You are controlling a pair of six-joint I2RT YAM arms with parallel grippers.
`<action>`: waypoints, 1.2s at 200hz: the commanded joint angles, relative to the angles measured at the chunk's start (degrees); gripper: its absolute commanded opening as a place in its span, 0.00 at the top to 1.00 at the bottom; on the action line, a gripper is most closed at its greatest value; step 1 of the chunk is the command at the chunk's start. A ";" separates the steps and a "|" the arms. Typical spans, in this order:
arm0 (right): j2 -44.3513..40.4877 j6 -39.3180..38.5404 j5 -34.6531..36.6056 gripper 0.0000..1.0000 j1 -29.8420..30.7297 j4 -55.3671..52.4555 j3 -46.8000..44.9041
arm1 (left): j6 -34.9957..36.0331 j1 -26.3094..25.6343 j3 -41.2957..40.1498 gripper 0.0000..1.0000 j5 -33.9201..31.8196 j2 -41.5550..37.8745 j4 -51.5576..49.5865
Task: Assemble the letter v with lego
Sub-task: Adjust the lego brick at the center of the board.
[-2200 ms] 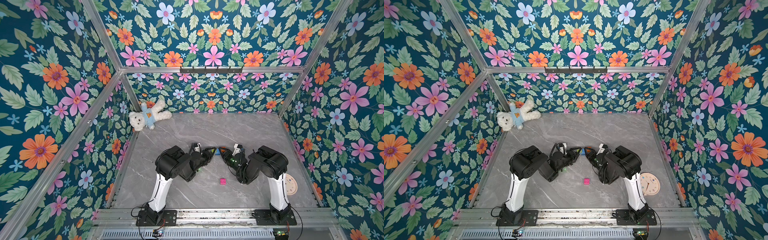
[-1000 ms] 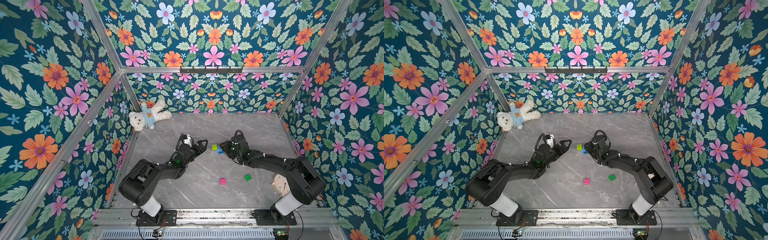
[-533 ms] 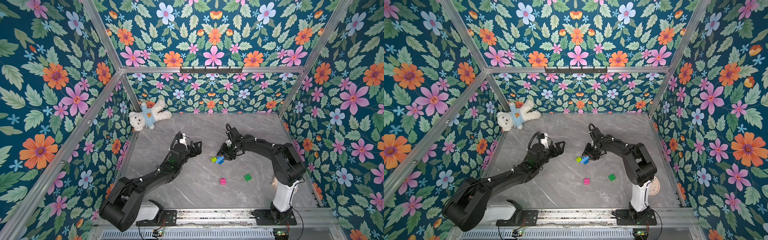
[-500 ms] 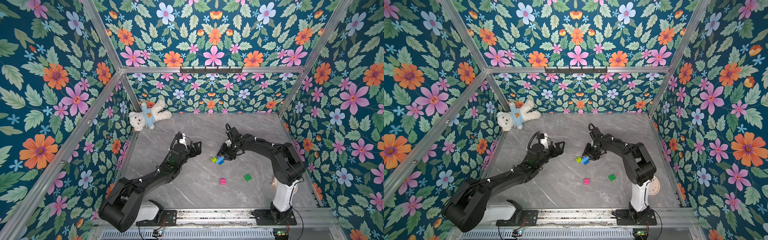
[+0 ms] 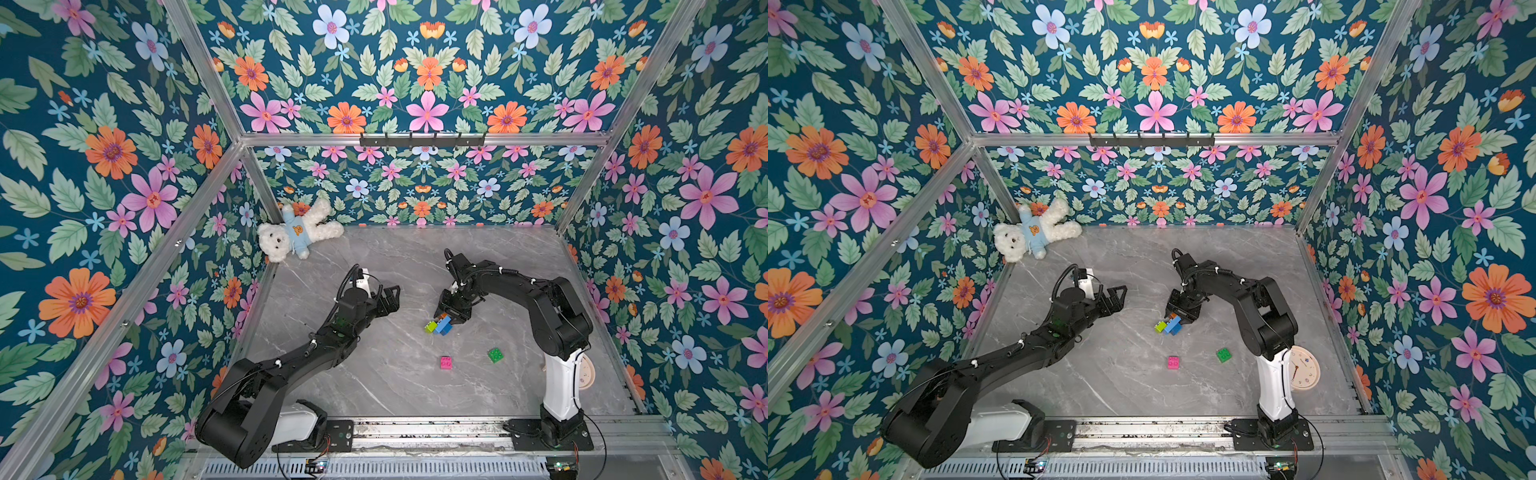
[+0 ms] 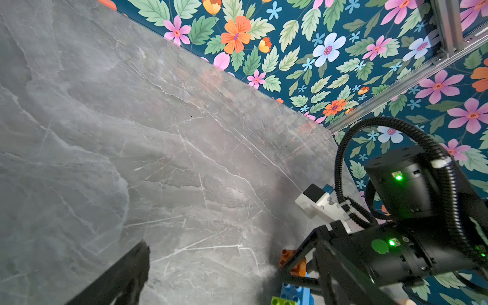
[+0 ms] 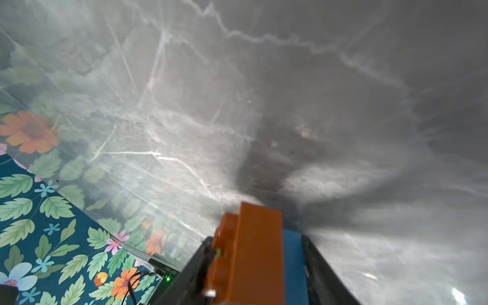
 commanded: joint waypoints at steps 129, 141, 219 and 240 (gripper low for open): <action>-15.91 10.64 3.32 0.45 2.57 33.68 -24.62 | 1.17 0.52 1.77 0.01 1.07 2.31 -2.07; -16.49 12.37 3.51 0.46 3.12 39.14 -26.97 | 1.17 0.55 1.80 0.01 1.02 2.32 -2.38; -18.96 16.56 11.55 0.46 11.47 42.01 -27.11 | 2.47 0.55 2.35 0.01 -0.39 1.91 -4.26; -20.58 15.72 10.09 0.46 11.05 40.15 -27.25 | 4.43 0.55 3.55 0.01 0.73 1.87 -6.13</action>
